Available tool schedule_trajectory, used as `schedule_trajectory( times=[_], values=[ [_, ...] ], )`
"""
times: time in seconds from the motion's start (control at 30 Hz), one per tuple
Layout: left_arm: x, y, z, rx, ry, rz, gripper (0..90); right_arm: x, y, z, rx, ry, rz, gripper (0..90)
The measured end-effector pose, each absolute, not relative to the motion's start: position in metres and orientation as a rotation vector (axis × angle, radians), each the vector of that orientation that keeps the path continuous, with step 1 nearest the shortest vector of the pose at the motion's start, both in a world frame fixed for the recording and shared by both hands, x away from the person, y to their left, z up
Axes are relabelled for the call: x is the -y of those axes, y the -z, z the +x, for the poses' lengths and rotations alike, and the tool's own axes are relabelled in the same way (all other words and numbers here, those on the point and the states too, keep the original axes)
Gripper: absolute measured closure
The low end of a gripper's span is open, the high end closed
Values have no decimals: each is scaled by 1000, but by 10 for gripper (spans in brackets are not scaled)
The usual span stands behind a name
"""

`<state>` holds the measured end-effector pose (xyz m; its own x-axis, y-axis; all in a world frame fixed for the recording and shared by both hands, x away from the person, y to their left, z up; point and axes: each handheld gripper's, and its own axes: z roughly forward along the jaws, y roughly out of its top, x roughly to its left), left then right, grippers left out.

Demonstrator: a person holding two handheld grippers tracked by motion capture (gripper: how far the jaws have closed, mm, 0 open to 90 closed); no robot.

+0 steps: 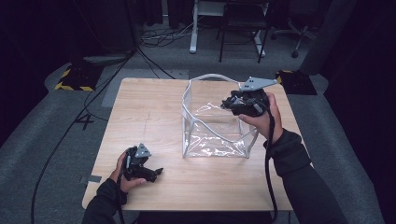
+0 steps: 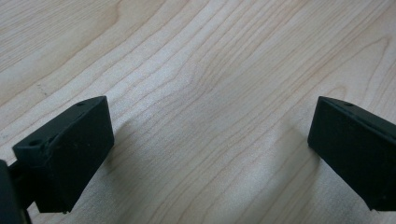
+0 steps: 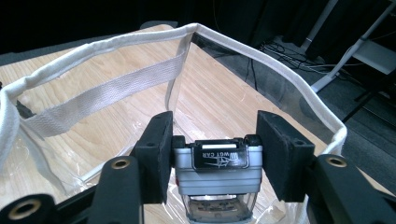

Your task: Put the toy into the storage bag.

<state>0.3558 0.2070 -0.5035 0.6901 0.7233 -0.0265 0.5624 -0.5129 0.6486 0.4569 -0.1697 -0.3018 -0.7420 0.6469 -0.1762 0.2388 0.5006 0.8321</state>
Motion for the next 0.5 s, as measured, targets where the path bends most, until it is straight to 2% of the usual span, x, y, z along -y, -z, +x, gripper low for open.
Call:
schedule_trajectory(
  times=[0.5],
  values=[
    [-207,503,356,-980,-328,2260,6,163,305,464,-2443,-987,742,484]
  ],
)
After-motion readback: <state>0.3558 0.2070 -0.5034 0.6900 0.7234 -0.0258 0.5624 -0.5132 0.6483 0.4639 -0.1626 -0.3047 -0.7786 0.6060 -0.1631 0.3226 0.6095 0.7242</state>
